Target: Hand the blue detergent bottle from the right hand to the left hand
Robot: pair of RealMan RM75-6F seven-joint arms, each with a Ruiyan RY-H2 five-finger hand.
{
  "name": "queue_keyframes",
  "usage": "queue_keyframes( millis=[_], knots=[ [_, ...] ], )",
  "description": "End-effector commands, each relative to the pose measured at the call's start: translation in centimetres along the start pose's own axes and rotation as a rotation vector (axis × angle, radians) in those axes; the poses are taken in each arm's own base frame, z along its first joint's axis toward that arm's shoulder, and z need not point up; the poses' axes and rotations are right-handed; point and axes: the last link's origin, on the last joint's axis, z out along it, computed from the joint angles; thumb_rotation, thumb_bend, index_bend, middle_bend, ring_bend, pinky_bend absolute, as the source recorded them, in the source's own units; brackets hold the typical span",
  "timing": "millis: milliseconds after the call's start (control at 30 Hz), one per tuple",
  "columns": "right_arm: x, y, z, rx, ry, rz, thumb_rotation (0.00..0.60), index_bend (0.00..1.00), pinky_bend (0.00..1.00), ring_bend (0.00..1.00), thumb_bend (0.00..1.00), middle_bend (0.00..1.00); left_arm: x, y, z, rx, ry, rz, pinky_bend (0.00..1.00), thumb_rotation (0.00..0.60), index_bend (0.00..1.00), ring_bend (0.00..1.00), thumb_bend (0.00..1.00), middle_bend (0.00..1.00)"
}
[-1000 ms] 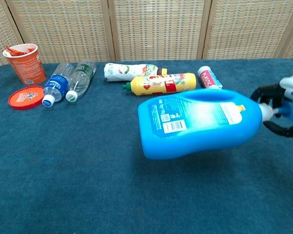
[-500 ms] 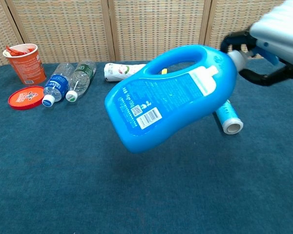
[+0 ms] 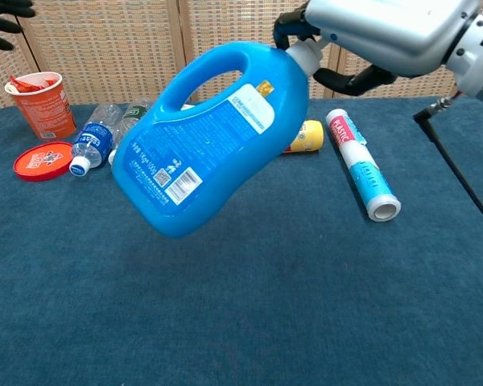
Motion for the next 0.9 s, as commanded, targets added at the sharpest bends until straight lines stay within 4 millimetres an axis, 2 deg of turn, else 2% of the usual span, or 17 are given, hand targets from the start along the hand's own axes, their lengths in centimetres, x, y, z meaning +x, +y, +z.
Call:
queue_keyframes(
  millis=[33,267,400,567,733,900],
  knots=[
    [0.1,-0.5,0.5,0.024,0.025,-0.024,0.600,0.67,0.56,0.71,0.73,0.70,-0.4,1.1,3.8,-0.068,-0.034,-0.105,0.18,0.600,0.06,0.12,0.00,0.09],
    [-0.2,-1.2,1.1,0.038,0.047,-0.045,0.600,0.67,0.56,0.71,0.72,0.70,-1.7,2.2,8.5,-0.048,-0.167,-0.160,0.21,0.600,0.07,0.14,0.00,0.11],
    [-0.3,-1.6,1.3,0.052,0.042,-0.057,0.600,0.67,0.56,0.71,0.72,0.70,-2.5,3.1,10.2,-0.038,-0.217,-0.160,0.20,0.600,0.08,0.14,0.00,0.11],
    [-0.4,-1.9,1.7,0.049,0.022,-0.064,0.600,0.67,0.56,0.71,0.72,0.70,-3.3,4.5,11.5,-0.030,-0.261,-0.179,0.20,0.600,0.12,0.14,0.01,0.11],
    [-0.4,-2.3,2.0,0.048,0.015,-0.067,0.600,0.67,0.56,0.71,0.72,0.70,-3.4,5.9,12.3,-0.023,-0.318,-0.154,0.20,0.600,0.13,0.14,0.02,0.11],
    [-0.3,-2.4,2.2,0.037,0.010,-0.063,0.600,0.67,0.56,0.71,0.71,0.70,-3.4,6.7,12.5,-0.011,-0.351,-0.145,0.20,0.600,0.15,0.14,0.16,0.11]
  ],
)
